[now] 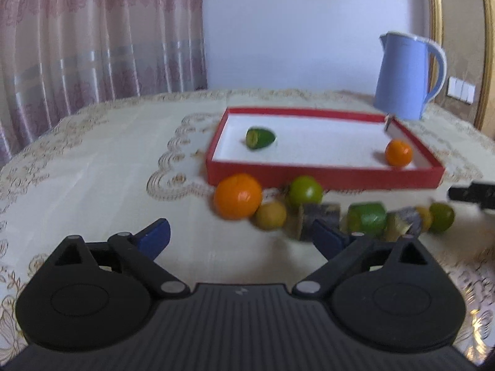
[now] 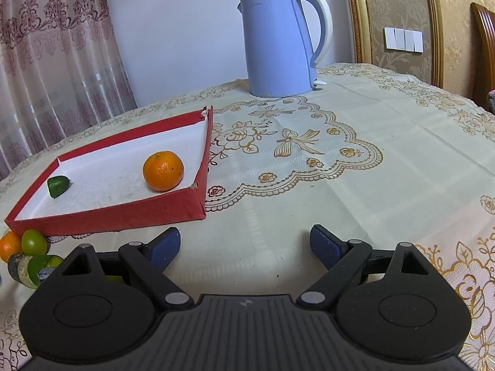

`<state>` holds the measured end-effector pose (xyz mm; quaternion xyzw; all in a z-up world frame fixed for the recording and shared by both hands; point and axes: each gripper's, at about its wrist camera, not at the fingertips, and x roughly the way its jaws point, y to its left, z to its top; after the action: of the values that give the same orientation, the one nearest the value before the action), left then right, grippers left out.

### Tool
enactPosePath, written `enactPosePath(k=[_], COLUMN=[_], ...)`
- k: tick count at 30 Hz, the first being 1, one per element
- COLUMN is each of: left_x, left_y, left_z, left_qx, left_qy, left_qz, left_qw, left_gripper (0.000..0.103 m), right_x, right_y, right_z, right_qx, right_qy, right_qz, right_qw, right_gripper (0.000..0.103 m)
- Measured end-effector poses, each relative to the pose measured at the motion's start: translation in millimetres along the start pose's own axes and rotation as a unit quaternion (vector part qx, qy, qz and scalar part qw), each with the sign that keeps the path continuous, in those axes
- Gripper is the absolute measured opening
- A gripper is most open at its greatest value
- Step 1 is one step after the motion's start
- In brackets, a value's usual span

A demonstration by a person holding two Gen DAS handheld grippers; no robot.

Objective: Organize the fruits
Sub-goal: 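Grasp the green lime in front of the tray with the right gripper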

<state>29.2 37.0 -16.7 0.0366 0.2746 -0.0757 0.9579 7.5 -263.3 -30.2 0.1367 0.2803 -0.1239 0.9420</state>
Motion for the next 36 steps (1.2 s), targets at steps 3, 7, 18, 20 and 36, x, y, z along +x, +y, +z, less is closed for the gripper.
enactPosePath(k=[3, 7, 18, 20, 36], left_x=[6, 14, 20, 22, 24], left_y=[5, 11, 4, 7, 12], left_z=[-6, -10, -10, -10, -10], left_qx=[-0.016, -0.023, -0.002, -0.008, -0.023], left_qy=[0.015, 0.028, 0.034, 0.039, 0.046], left_qz=[-0.003, 0.005, 0.026, 0.022, 0.012], left_qw=[0.9998, 0.9994, 0.9991, 0.999, 0.9986], left_gripper=[0.097, 0.097, 0.103, 0.103, 0.103], right_x=[-3, -18, -48, -46, -27], right_y=[-8, -9, 27, 32, 55], right_z=[0, -6, -18, -22, -23], right_qx=[0.02, 0.005, -0.12, -0.134, -0.185], right_qy=[-0.009, -0.015, -0.029, -0.029, -0.015], right_qz=[0.02, 0.065, 0.116, 0.11, 0.115], right_qw=[1.0, 0.998, 0.986, 0.984, 0.976], right_gripper=[0.091, 0.091, 0.091, 0.091, 0.053])
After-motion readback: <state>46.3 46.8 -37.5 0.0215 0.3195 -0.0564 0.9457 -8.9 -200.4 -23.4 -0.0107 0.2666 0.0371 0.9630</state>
